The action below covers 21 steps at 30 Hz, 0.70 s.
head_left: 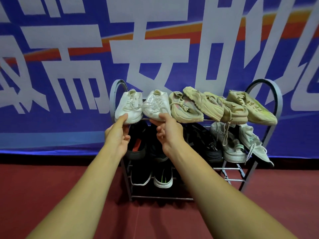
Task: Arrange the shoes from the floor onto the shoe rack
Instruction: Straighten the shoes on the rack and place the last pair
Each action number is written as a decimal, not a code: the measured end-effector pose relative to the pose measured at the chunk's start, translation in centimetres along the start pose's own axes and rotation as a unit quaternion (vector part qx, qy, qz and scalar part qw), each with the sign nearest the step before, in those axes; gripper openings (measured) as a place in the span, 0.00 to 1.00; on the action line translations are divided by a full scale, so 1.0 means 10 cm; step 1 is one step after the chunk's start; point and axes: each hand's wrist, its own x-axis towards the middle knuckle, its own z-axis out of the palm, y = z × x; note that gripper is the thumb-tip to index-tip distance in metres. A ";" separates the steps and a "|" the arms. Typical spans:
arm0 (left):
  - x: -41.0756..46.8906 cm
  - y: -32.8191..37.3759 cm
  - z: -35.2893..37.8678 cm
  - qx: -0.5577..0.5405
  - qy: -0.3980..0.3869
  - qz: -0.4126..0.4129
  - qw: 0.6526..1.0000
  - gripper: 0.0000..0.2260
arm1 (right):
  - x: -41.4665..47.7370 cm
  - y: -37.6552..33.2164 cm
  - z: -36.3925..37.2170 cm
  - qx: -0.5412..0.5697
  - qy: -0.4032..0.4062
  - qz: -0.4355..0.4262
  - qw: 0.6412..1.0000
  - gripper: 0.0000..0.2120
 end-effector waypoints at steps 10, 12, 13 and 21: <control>-0.01 0.00 0.02 -0.019 0.018 0.002 1.000 0.07 | 0.03 -0.06 -0.09 -0.022 -0.089 0.040 0.995 0.05; -0.03 -0.01 0.04 -0.027 0.014 -0.004 1.000 0.08 | 0.04 -0.03 -0.13 -0.020 -0.098 0.064 0.993 0.06; -0.04 -0.01 0.05 -0.031 0.009 -0.008 0.999 0.08 | 0.05 -0.03 -0.13 -0.017 -0.101 0.073 0.992 0.05; -0.07 -0.04 0.03 -0.013 -0.013 -0.029 0.999 0.13 | 0.05 -0.08 -0.11 -0.011 -0.120 0.083 0.989 0.04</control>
